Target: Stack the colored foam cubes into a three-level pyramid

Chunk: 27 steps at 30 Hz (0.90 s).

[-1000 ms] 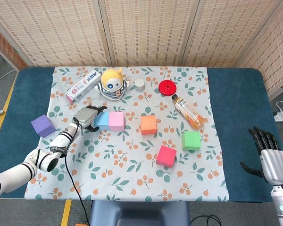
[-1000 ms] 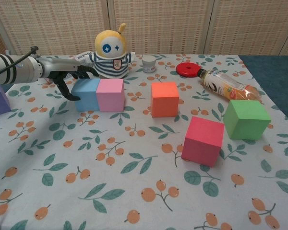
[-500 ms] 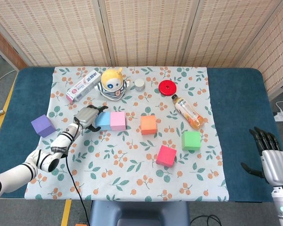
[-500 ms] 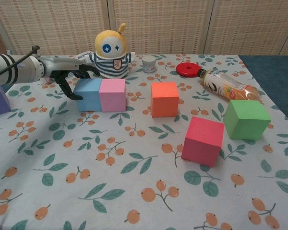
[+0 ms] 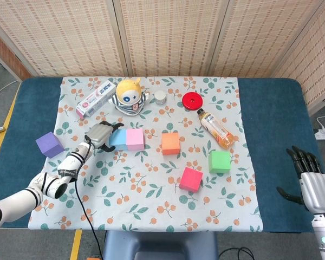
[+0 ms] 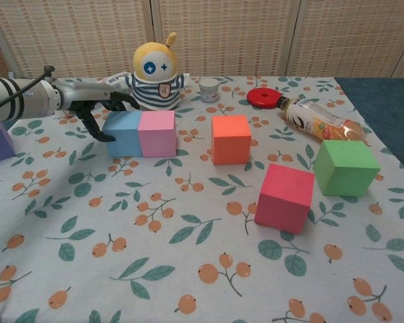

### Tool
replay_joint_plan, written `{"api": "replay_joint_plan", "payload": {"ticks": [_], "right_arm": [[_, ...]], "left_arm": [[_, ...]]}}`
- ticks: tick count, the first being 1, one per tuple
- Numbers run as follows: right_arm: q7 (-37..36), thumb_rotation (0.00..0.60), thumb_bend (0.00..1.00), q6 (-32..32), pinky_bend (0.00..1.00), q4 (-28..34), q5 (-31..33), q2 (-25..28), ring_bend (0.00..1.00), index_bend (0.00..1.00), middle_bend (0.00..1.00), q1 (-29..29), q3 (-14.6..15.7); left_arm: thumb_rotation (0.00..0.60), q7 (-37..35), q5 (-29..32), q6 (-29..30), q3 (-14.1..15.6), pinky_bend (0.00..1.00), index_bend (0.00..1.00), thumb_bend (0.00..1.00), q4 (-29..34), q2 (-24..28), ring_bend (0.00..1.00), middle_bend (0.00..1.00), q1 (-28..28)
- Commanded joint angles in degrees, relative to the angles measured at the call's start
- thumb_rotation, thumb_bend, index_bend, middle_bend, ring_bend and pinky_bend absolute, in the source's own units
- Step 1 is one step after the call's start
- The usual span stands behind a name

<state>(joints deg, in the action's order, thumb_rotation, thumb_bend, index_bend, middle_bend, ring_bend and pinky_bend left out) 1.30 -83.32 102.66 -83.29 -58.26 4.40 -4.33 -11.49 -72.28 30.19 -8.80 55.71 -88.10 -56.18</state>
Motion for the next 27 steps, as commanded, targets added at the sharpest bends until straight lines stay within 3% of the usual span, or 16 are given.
{"api": "replay_joint_plan", "payload": {"ticks": [1,27], "right_arm": [[0.03,0.597,0.0,-0.04,0.0,0.06,0.0,0.0,0.0,0.0,0.0,-0.02,-0.01],[0.16,0.597,0.0,-0.48,0.0,0.34,-0.09,0.1,0.0,0.0,0.0,-0.41,0.11]], "left_arm": [[0.6,-0.15,-0.15,0.07,0.06,0.14,0.13,0.33,-0.04,-0.06,0.21,0.31,0.04],[0.6,-1.34,-1.63,1.13,0.47,0.14,0.13,0.33,0.2,-0.25,0.21,0.3,0.3]]}}
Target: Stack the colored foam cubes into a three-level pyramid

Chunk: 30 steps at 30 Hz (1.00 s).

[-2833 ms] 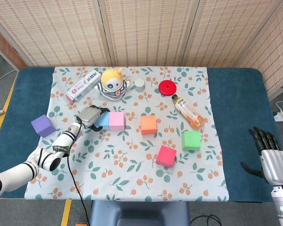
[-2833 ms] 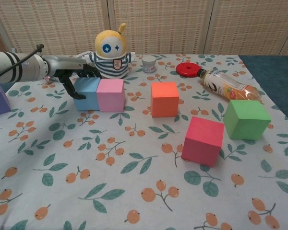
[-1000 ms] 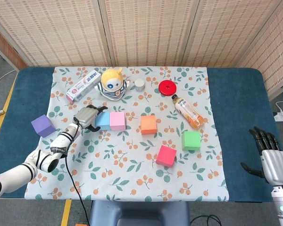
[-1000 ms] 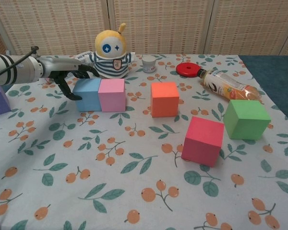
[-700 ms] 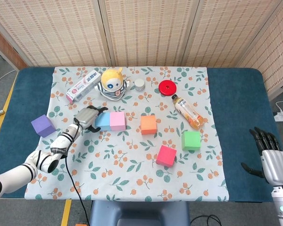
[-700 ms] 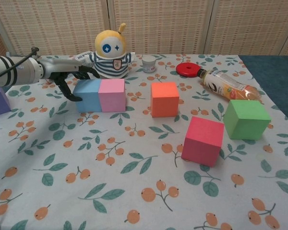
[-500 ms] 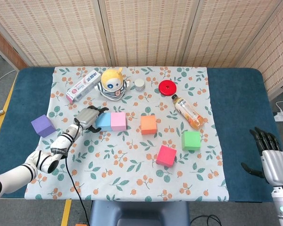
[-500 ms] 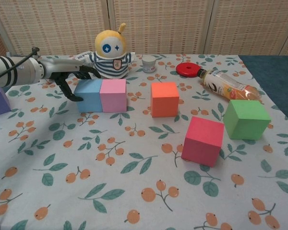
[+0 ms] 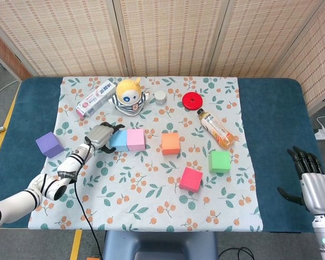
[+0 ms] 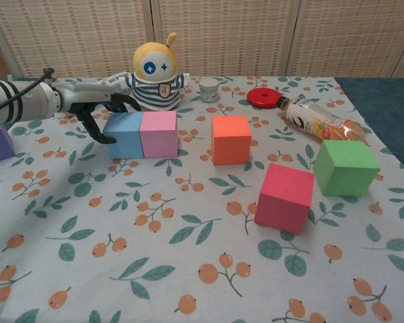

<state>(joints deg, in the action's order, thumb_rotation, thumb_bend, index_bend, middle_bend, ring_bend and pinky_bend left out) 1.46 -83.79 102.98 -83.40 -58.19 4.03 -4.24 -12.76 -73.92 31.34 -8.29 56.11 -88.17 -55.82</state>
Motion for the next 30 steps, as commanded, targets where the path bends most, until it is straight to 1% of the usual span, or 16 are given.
{"api": "replay_joint_plan", "payload": {"ticks": [1,13,16,23,27,30], "right_arm": [[0.03,0.598,0.0,-0.04,0.0,0.05,0.02,0.05,0.0,0.0,0.0,-0.06,0.03],[0.36,0.597,0.0,-0.11,0.0,0.34,0.21,0.16,0.0,0.0,0.0,-0.15,-0.05],[0.28,0.597,0.0,-0.15,0.0,0.3,0.22,0.15,0.0,0.0,0.0,-0.18,-0.06],[-0.13,0.598,0.0,-0.17,0.0,0.04,0.01,0.13,0.0,0.0,0.0,-0.17,-0.07],[-0.42,0.596,0.0,-0.24,0.0,-0.08,-0.2,0.14,0.0,0.0,0.0,-0.17,-0.07],[-0.58,0.597,0.0,-0.32,0.0,-0.1,-0.34,0.2,0.0,0.0,0.0,-0.2,-0.07]], "left_arm": [[0.6,-0.09,0.01,-0.06,-0.06,0.14,0.13,0.33,-0.43,-0.32,0.21,0.3,-0.12],[0.6,-0.46,-0.47,-0.02,-0.06,0.14,0.14,0.33,-2.36,-1.73,0.21,0.28,-0.59],[0.6,-0.49,-0.52,-0.06,-0.01,0.14,0.14,0.33,-2.51,-1.85,0.2,0.26,-0.61],[0.6,-0.11,-0.39,0.14,0.15,0.14,0.13,0.33,-1.78,-1.42,0.1,0.16,-0.29],[0.6,0.37,-0.19,0.42,0.24,0.12,0.12,0.33,-0.97,-0.99,0.02,0.1,0.03],[0.6,0.82,-0.13,1.12,0.27,0.09,0.1,0.33,-0.04,-0.46,0.0,0.04,0.44]]}}
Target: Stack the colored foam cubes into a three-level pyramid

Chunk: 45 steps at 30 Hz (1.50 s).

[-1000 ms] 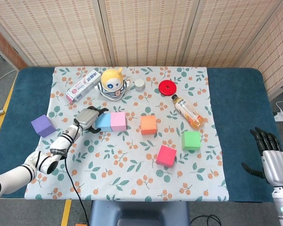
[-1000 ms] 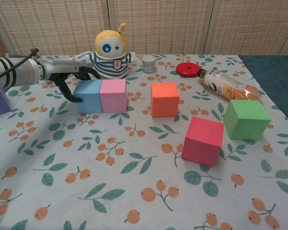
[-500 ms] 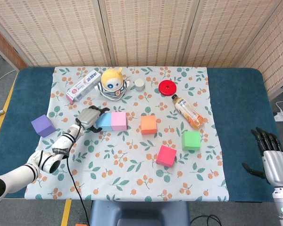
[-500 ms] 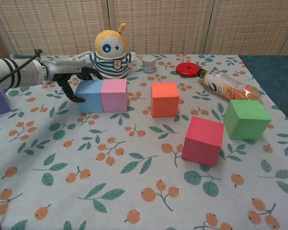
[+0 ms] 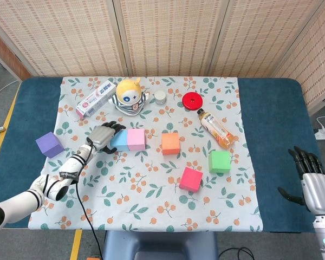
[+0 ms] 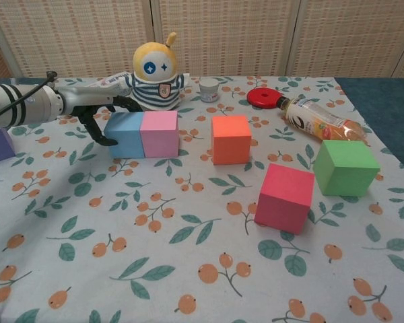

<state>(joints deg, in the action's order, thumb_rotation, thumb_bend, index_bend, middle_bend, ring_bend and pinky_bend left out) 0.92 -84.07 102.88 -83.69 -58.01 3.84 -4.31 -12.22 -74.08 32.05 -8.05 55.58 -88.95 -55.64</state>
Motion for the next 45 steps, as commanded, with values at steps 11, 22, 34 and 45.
{"api": "replay_joint_plan", "payload": {"ticks": [11,22,34,45], "right_arm": [[-0.34,0.596,0.0,0.14,0.0,-0.37,-0.33,0.0,0.0,0.0,0.0,0.2,-0.06],[-0.14,0.596,0.0,-0.17,0.0,-0.12,-0.68,-0.23,0.0,0.0,0.0,-0.04,0.24],[0.27,0.597,0.0,-0.5,0.0,0.2,-0.12,-0.08,0.0,0.0,0.0,-0.4,0.17],[-1.66,0.597,0.0,4.56,0.0,-0.28,0.27,0.25,0.0,0.0,0.0,2.69,-0.51]], "left_arm": [[0.6,3.95,-0.17,3.52,0.72,0.05,0.08,0.33,4.79,5.36,0.0,0.0,2.21],[0.6,5.67,3.47,-0.42,-0.87,0.04,0.08,0.33,-3.08,0.15,0.0,0.0,-0.11],[0.6,2.15,1.67,-2.06,-1.37,0.04,0.08,0.33,-6.55,-2.31,0.0,0.0,-1.92],[0.6,0.17,1.94,2.69,-2.09,0.04,0.08,0.33,-3.48,1.25,0.0,0.0,1.35]]}}
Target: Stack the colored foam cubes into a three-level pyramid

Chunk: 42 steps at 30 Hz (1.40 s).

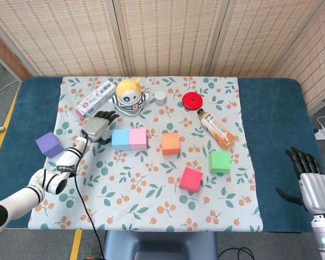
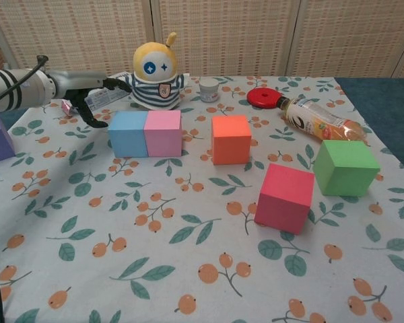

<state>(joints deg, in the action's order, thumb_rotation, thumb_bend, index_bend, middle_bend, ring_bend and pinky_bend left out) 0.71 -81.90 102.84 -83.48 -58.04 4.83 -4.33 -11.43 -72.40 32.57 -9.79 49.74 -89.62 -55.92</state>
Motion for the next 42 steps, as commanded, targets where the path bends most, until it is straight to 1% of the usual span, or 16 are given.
{"api": "replay_joint_plan", "payload": {"ticks": [1,6,9,12,16,21,25,29,33,37,42], "right_arm": [[-2.8,0.596,0.0,4.09,0.0,-0.32,0.18,0.46,0.0,0.0,0.0,2.88,-0.9],[-8.49,0.597,0.0,13.04,0.0,-2.23,0.46,0.43,0.0,0.0,0.0,9.99,-3.65],[-11.87,0.597,0.0,19.5,0.0,-3.59,1.49,-0.55,0.0,0.0,0.02,15.13,-5.55],[-14.26,0.597,0.0,26.29,0.0,-5.22,2.74,-2.35,0.0,0.0,0.06,20.64,-7.29],[-14.5,0.598,0.0,34.61,0.0,-8.84,5.89,-6.49,0.0,0.02,0.07,28.13,-9.66],[-13.02,0.597,0.0,42.17,0.0,-14.75,11.07,-12.88,0.0,0.07,0.08,35.72,-11.56],[-9.7,0.598,0.0,45.43,0.0,-19.49,14.4,-17.76,0.0,0.15,0.08,40.32,-11.9],[-6.36,0.599,0.0,47.62,0.0,-23.78,18.02,-22.27,0.0,0.15,0.08,44.23,-12.03],[-4.05,0.6,0.0,49.7,0.0,-27.89,21.75,-26.36,0.0,0.2,0.08,47.74,-12.14],[-1.67,0.6,0.0,50.12,0.0,-31.55,24.67,-29.91,0.0,0.16,0.08,50.48,-12.05],[0.39,0.6,0.0,50.64,0.0,-36.21,28.09,-33.6,0.0,0.16,0.08,52.87,-11.7]], "left_arm": [[0.6,-0.71,0.33,3.63,-0.45,0.04,0.08,0.33,4.06,3.17,0.0,0.0,2.63],[0.6,0.84,0.49,9.5,0.33,0.06,0.1,0.33,13.58,9.57,0.0,0.04,7.55],[0.6,2.68,0.7,13.46,0.94,0.09,0.13,0.33,19.72,12.98,0.02,0.09,10.62],[0.6,4.83,0.88,17.57,1.44,0.1,0.15,0.33,24.78,15.35,0.03,0.1,13.45],[0.6,6.52,0.88,20.48,2.11,0.1,0.16,0.33,29.5,17.98,0.03,0.1,15.96],[0.6,6.44,0.29,23.31,2.44,0.1,0.18,0.33,32.42,19.94,0.03,0.1,18.32],[0.6,5.69,-0.88,25.6,2.79,0.1,0.2,0.33,33.71,20.88,0.03,0.1,20.08],[0.6,4.86,-2.59,27.28,3.3,0.09,0.21,0.33,34.7,21.54,0.03,0.1,21.36],[0.6,3.82,-4.07,28.2,3.55,0.09,0.21,0.33,35.05,21.95,0.03,0.1,22.07],[0.6,2.72,-4.78,28.82,3.55,0.09,0.21,0.33,34.71,21.94,0.03,0.1,22.69],[0.6,1.32,-5.78,28.63,3.81,0.09,0.21,0.33,34.26,21.96,0.03,0.1,22.98]]}}
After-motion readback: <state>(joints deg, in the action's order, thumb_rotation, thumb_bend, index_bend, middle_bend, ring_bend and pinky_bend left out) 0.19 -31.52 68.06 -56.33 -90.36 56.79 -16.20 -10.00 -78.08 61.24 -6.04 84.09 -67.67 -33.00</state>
